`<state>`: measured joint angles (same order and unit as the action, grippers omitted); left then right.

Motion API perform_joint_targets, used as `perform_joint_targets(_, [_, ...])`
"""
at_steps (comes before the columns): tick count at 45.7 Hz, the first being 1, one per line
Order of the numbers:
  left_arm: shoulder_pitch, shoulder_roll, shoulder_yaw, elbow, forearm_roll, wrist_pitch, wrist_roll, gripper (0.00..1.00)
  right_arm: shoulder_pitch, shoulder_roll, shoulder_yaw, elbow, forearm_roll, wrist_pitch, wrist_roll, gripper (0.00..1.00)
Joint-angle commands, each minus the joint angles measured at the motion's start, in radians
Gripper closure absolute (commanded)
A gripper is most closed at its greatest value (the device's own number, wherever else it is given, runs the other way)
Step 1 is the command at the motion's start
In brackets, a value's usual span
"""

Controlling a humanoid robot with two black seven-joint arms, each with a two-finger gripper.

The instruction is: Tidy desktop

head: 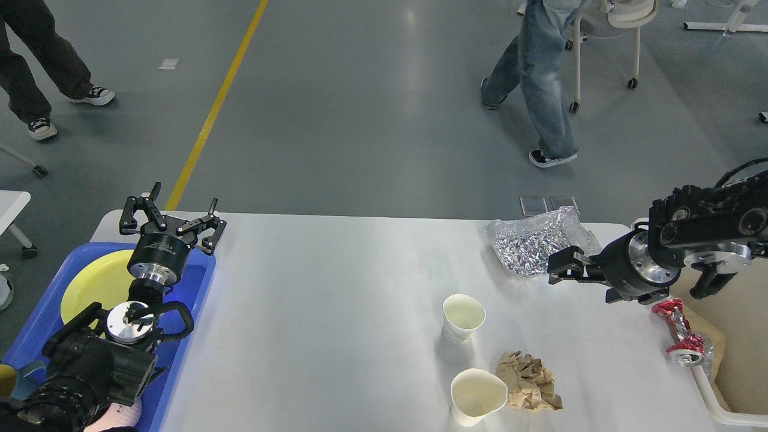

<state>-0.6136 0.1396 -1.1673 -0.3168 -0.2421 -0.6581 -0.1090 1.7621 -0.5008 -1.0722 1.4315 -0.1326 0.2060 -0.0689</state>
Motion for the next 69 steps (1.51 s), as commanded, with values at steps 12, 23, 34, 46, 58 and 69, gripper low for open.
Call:
perform_joint_targets(12, [0.000,0.000,0.000,-0.001,0.000,0.000,0.000,0.00,-0.282,-0.048,0.005,-0.304,-0.091,-0.053,0.000,0.00])
perform_joint_targets(23, [0.000,0.000,0.000,-0.001,0.000,0.000,0.000,0.00,-0.473,-0.050,0.028,-0.488,-0.094,-0.091,0.004,0.00])
perform_joint_targets(34, [0.000,0.000,0.000,-0.001,0.001,0.000,0.000,0.00,-0.707,-0.035,0.095,-0.729,-0.093,-0.125,0.052,0.00])
perform_joint_targets(46, [0.000,0.000,0.000,-0.001,0.000,0.000,0.000,0.00,-0.854,-0.004,0.146,-0.904,-0.079,-0.126,0.110,0.00])
perform_joint_targets(58, [0.000,0.000,0.000,-0.001,0.000,0.000,0.000,0.00,-0.909,-0.004,0.190,-0.905,-0.079,-0.123,0.116,0.01])
perform_joint_targets(69, [0.000,0.000,0.000,-0.001,0.001,0.000,0.000,0.00,-0.914,0.001,0.202,-0.904,-0.078,-0.125,0.164,0.48])
